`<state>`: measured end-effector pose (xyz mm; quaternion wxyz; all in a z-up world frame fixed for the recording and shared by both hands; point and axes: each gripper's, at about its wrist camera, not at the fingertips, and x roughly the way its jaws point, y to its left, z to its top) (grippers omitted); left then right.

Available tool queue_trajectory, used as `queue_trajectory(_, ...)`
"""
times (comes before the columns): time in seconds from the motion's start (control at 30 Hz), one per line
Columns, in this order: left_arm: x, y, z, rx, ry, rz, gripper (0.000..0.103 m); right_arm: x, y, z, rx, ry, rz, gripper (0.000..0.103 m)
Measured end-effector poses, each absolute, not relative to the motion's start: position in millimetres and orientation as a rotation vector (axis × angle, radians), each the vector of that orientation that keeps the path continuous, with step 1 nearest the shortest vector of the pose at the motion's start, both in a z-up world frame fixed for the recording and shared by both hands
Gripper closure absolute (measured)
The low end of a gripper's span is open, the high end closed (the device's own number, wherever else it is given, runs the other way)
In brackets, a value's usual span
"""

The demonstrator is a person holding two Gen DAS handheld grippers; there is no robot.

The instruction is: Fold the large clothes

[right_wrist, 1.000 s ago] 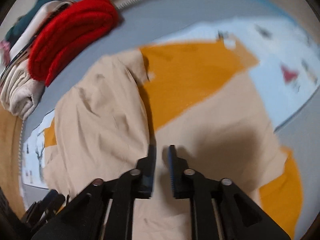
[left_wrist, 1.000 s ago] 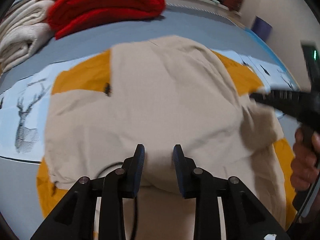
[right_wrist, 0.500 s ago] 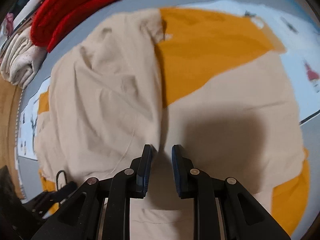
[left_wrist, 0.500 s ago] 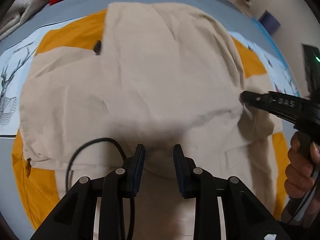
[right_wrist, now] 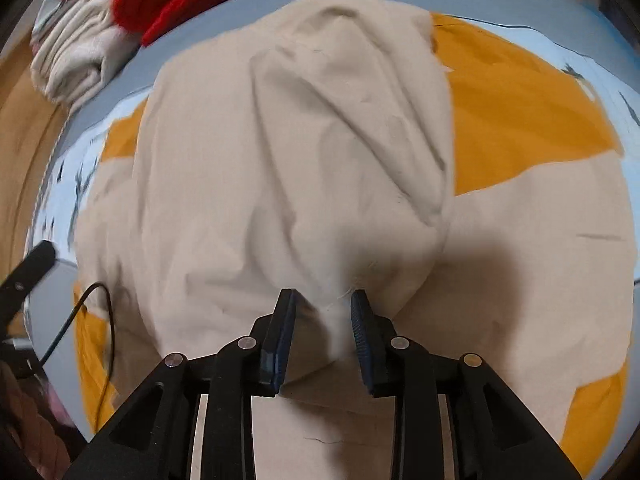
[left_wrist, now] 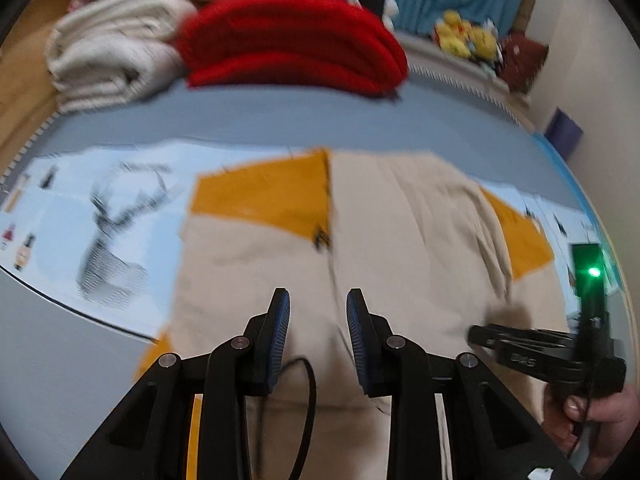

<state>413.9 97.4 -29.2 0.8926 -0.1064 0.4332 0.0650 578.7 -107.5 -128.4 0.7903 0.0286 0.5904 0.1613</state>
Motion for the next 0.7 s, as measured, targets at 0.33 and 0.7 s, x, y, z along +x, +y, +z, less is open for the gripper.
queue_trajectory(0.33,343.0,140.5,66.4,-0.197,0.629,0.151,0.076,521.4,-133.3,16.2,0.104,0.735,0.302,0.073)
queue_trajectory(0.7,189.5,154.9,159.1,-0.202,0.448,0.135,0.050,363.1,-217.2,167.7,0.151,0.423,0.218,0.073)
